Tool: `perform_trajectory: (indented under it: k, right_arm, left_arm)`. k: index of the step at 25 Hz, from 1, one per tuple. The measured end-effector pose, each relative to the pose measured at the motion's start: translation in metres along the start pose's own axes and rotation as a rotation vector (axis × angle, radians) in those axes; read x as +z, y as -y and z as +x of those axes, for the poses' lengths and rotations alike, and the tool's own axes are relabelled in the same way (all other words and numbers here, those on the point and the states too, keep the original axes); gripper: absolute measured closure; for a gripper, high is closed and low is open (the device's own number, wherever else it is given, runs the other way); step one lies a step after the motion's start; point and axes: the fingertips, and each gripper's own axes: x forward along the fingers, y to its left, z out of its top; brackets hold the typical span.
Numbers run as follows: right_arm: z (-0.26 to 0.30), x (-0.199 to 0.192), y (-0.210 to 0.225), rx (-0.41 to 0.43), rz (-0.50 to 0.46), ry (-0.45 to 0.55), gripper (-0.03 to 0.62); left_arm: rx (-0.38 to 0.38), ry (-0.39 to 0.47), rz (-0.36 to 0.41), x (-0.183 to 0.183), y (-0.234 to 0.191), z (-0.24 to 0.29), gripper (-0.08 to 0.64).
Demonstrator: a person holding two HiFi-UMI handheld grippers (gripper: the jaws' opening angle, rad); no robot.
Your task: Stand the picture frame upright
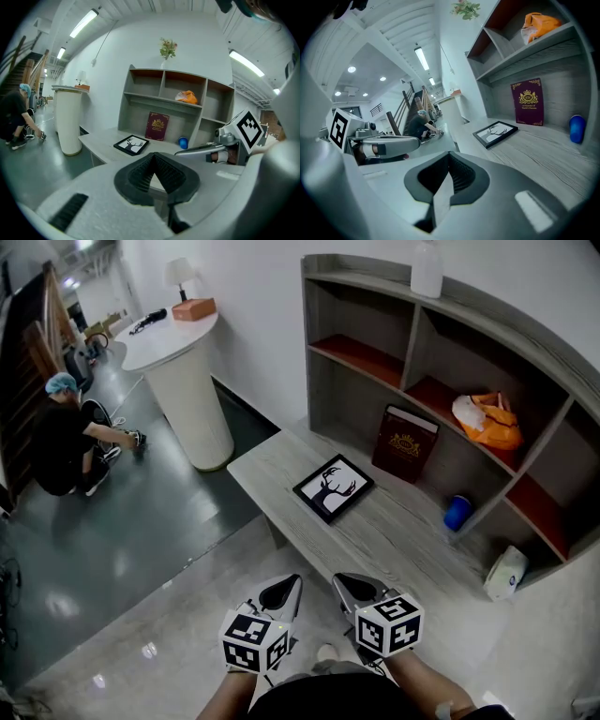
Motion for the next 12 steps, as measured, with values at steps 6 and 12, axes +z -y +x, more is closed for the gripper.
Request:
perform_trajectory:
  k: [6,12]
  right_arm:
    - [0.016,0.007,0.024,-0.027,0.008,-0.005,0.592]
    - [0.028,0.012,0.032,-0.035,0.009,-0.018,0.592]
  left_arm:
    - [-0.01,-0.005,0.027,0.011,-0.007,0.021,0.563]
    - [0.004,-0.035,0.017,0.009,-0.022,0.034,0.563]
